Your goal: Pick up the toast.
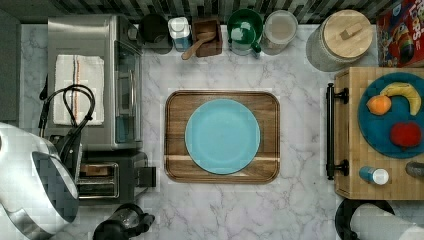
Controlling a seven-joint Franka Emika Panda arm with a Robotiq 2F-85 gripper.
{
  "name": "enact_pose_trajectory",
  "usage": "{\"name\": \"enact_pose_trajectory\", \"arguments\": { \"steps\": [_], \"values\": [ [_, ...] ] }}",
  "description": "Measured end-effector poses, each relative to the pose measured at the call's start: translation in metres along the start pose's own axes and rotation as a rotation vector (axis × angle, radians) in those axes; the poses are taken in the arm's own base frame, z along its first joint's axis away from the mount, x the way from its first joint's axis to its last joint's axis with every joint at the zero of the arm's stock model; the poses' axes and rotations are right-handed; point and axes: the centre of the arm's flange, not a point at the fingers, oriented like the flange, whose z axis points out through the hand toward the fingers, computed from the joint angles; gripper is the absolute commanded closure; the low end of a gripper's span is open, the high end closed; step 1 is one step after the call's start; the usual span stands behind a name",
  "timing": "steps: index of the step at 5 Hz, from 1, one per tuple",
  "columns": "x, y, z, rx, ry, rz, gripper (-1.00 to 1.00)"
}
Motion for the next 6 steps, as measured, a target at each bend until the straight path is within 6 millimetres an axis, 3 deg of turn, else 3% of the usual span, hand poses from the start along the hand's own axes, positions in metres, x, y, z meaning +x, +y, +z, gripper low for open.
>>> {"name": "enact_pose_trajectory", "arguments": {
  "steps": [1, 2, 3, 4, 5, 6],
  "values": [
    [0.012, 0.005, -0.027, 0.051, -0.02, -0.071, 1.0],
    [0.037, 0.008, -0.053, 0.081, -0.024, -0.155, 1.0],
    [0.083, -0.005, -0.078, 0.133, -0.028, -0.162, 1.0],
    [0.142, -0.034, -0.095, 0.167, -0.029, -0.099, 1.0],
    [0.222, -0.064, -0.103, 0.193, 0.049, -0.027, 1.0],
    [0.304, -0.083, -0.091, 0.192, 0.1, 0.044, 1.0]
  ]
}}
